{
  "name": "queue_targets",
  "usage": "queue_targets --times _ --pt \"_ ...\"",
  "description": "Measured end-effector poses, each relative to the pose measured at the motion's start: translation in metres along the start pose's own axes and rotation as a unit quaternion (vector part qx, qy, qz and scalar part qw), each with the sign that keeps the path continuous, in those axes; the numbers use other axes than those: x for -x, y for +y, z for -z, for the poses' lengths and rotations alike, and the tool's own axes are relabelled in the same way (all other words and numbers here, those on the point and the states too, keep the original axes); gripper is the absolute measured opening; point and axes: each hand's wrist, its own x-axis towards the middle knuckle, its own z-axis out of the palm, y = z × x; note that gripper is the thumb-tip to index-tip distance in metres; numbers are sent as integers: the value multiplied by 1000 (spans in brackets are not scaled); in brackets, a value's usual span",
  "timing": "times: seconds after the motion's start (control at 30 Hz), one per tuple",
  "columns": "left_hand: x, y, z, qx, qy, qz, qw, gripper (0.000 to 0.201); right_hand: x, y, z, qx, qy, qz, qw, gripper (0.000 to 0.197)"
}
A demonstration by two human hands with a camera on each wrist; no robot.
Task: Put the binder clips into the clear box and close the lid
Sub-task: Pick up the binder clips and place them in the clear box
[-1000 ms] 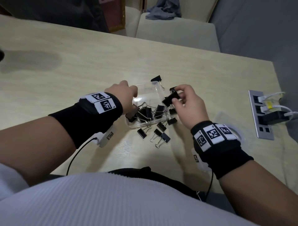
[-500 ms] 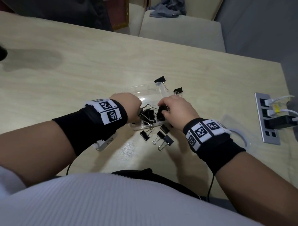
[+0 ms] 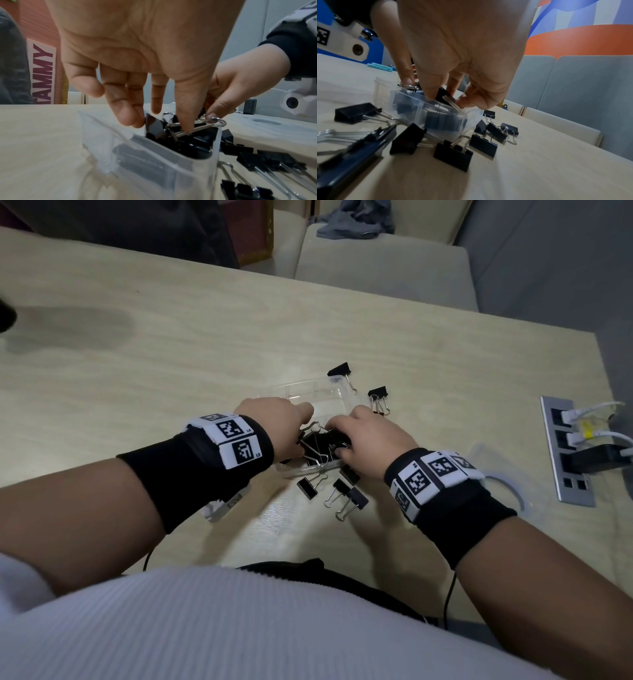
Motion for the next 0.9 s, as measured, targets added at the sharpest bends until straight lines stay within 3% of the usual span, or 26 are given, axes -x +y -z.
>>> queue_targets --times 0.17,0.27,0.37,0.53,0.67,0.8,0.9 --pt "4 -1 0 -18 -2 21 1000 28 -1 -2 1 -30 56 -10 998 36" --pt "5 -3 1 -22 -3 33 999 30 -2 -2 9 -100 126 -72 984 37" --pt "7 -4 3 -28 -20 31 999 29 -2 -1 13 -123 153 -136 971 44" --pt "9 -3 7 -27 -30 38 998 28 -2 2 5 -111 136 -168 970 35" --pt "13 -4 11 -8 -13 36 999 30 -1 4 2 -96 123 -139 978 23" --pt "13 5 11 15 62 -32 997 45 -1 6 -1 -89 96 -96 987 26" --pt "11 14 7 -15 52 -85 995 50 1 5 -3 -75 74 -85 991 33"
